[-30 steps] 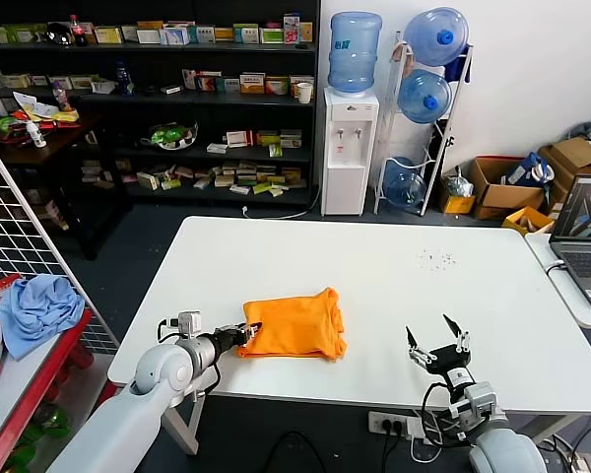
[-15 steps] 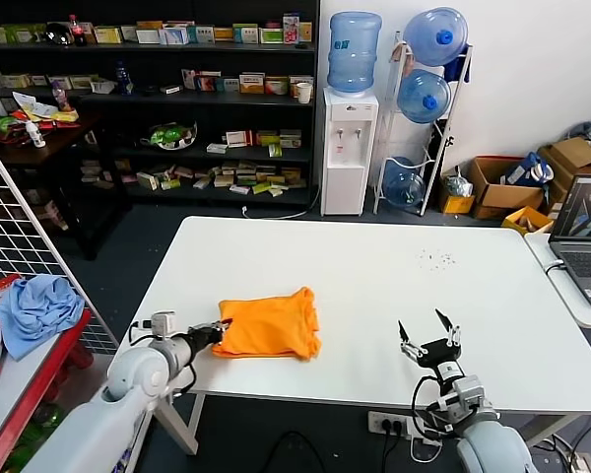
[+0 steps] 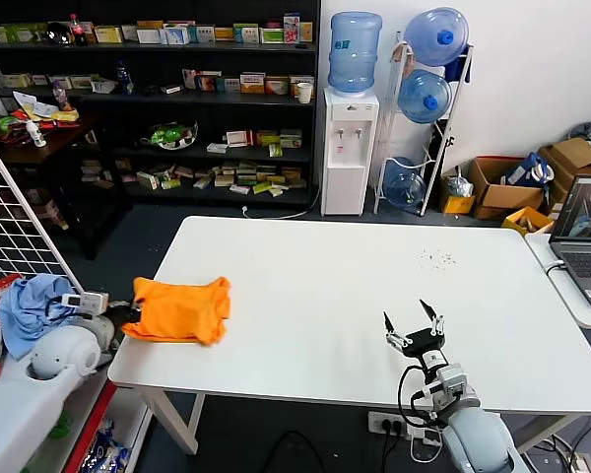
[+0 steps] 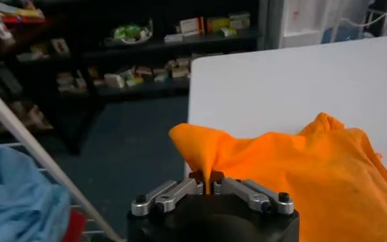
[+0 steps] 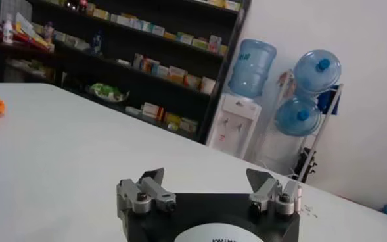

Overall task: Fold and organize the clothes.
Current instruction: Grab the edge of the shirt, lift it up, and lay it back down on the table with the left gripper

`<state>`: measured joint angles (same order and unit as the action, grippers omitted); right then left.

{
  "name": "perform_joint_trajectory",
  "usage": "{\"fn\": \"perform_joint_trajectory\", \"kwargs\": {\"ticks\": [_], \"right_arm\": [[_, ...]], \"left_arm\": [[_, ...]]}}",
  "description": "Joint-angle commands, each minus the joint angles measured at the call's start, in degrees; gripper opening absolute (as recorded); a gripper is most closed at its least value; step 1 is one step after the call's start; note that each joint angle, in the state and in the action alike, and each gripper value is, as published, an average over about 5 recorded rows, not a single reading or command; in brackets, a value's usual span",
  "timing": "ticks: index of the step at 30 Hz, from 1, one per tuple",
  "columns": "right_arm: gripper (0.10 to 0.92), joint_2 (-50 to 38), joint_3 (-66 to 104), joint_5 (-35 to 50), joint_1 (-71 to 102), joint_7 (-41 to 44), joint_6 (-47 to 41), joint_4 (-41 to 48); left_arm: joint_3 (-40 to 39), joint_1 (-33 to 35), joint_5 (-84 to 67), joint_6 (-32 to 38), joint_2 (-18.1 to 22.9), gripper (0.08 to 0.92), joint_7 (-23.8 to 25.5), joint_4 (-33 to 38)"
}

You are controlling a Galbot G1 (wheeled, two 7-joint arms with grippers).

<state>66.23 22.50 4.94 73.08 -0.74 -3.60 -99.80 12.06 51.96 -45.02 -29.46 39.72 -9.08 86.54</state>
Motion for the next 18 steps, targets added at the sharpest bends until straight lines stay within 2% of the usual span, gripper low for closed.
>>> {"fn": "perform_joint_trajectory", "kwargs": {"ticks": [1, 6, 9, 12, 18], "right_arm": [[0.823, 0.1, -1.7, -0.2, -2.0, -0.2, 0.3, 0.9], [0.823, 0.3, -2.3, -0.3, -2.6, -0.3, 0.6, 1.6], [0.823, 0.7, -2.4, -0.4, -2.7, -0.3, 0.8, 2.0], [0.823, 1.1, -2.5, -0.6, -2.5, -0.3, 1.0, 2.2], [0.823, 1.3, -1.8, -1.4, -1.4, -0.3, 1.2, 2.1]], "left_arm": [[0.1, -3.3, 10.2, 2.9, -13.0, 0.131, 0.8, -6.8], [-0.9, -5.1, 8.3, 2.8, -16.7, 0.131, 0.0, -5.6], [-1.3, -5.3, 6.1, 2.1, -17.3, 0.131, -1.0, -3.6], [-1.5, -4.8, 4.7, 1.1, -15.7, 0.131, -2.5, -0.6], [-2.9, -4.5, 1.4, -1.1, -8.9, 0.131, -6.4, 5.3]]}}
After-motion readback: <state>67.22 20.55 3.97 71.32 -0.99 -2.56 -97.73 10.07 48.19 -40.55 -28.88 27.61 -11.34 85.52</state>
